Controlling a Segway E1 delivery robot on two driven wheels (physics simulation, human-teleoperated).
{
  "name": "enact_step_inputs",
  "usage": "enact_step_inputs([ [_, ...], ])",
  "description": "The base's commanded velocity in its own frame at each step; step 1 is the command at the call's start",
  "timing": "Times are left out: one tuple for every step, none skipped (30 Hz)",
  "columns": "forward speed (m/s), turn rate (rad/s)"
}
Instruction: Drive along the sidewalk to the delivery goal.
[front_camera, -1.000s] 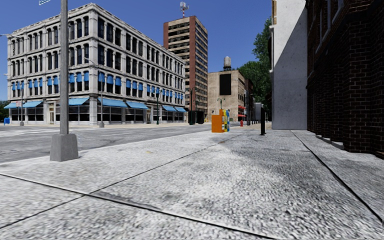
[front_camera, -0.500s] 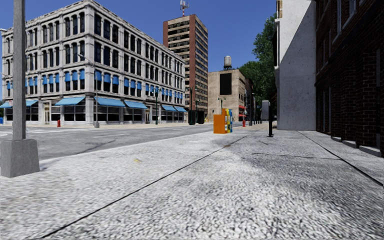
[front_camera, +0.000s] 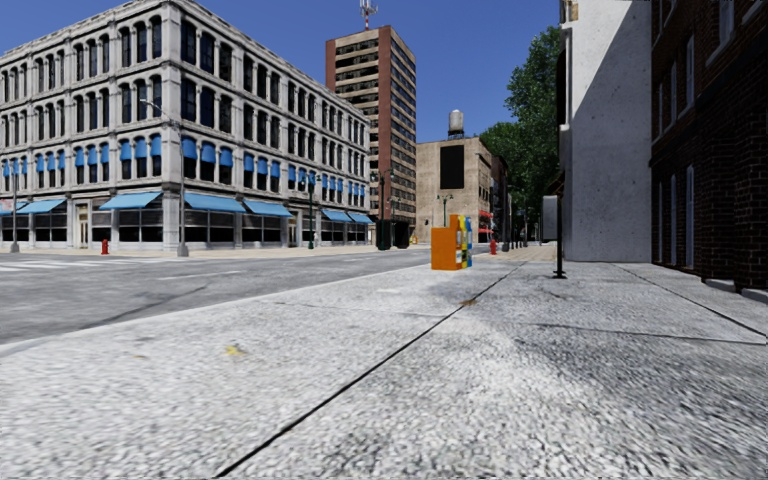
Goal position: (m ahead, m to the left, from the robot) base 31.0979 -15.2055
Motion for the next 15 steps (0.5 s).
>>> enact_step_inputs([
  [2.0, -0.16],
  [2.0, -0.16],
  [2.0, -0.17],
  [2.0, -0.18],
  [2.0, -0.18],
  [2.0, -0.22],
  [2.0, -0.24],
  [2.0, -0.24],
  [2.0, -0.24],
  [2.0, -0.25],
  [2.0, -0.25],
  [2.0, -0.26],
  [2.0, -0.26],
  [2.0, -0.26],
  [2.0, -0.26],
])
